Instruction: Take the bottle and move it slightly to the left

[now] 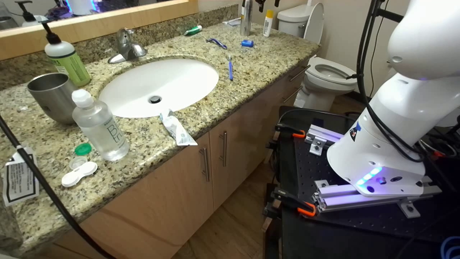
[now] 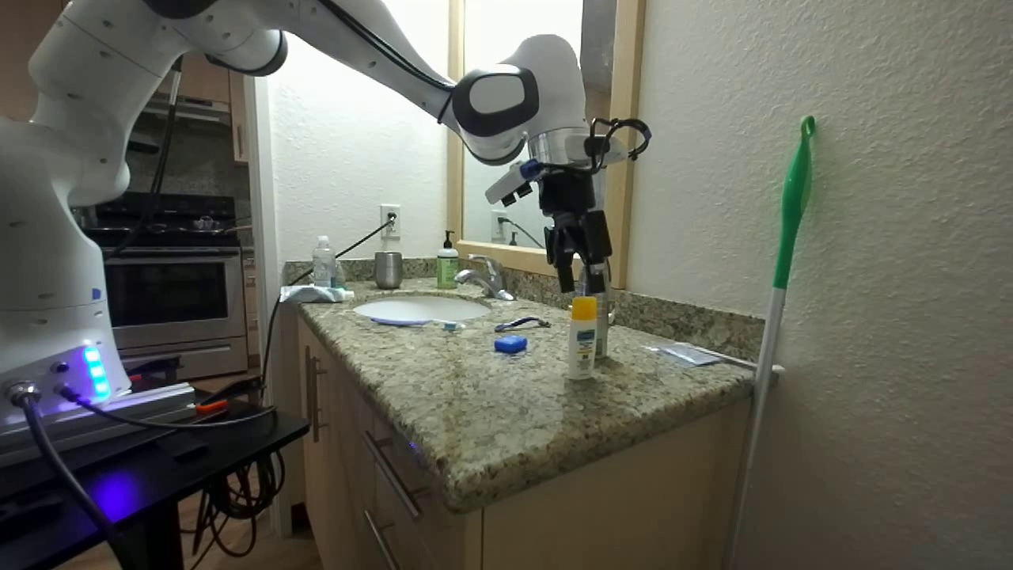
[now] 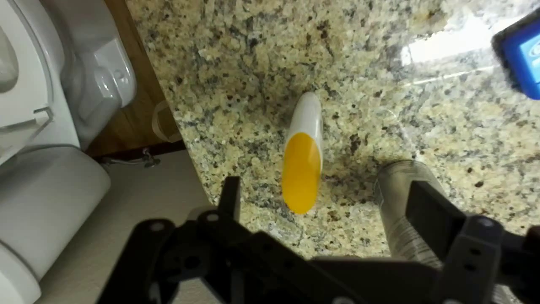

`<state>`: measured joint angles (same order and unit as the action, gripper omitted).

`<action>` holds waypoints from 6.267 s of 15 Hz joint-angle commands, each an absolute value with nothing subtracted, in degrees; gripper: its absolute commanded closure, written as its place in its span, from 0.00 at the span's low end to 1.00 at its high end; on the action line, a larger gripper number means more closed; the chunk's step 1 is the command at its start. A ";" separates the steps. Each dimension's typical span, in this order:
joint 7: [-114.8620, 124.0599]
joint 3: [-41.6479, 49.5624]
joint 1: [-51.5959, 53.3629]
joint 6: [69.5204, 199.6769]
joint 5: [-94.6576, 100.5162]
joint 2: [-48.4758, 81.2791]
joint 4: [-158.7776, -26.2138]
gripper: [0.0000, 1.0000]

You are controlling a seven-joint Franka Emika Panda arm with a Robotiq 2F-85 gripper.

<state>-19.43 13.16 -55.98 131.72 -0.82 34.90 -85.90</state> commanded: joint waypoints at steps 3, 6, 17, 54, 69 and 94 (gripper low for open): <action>-16.98 13.55 -54.94 131.41 0.07 37.16 -84.07 0.00; -15.81 14.16 -55.38 128.42 0.12 39.18 -81.84 0.00; -15.17 14.31 -55.39 131.15 0.43 38.87 -83.51 0.54; -34.67 16.92 -32.96 118.91 -23.15 15.26 -93.35 0.94; -22.97 15.42 -27.87 126.65 -9.98 26.12 -90.46 0.94; -18.92 12.67 -29.14 126.78 -8.46 34.51 -86.97 0.43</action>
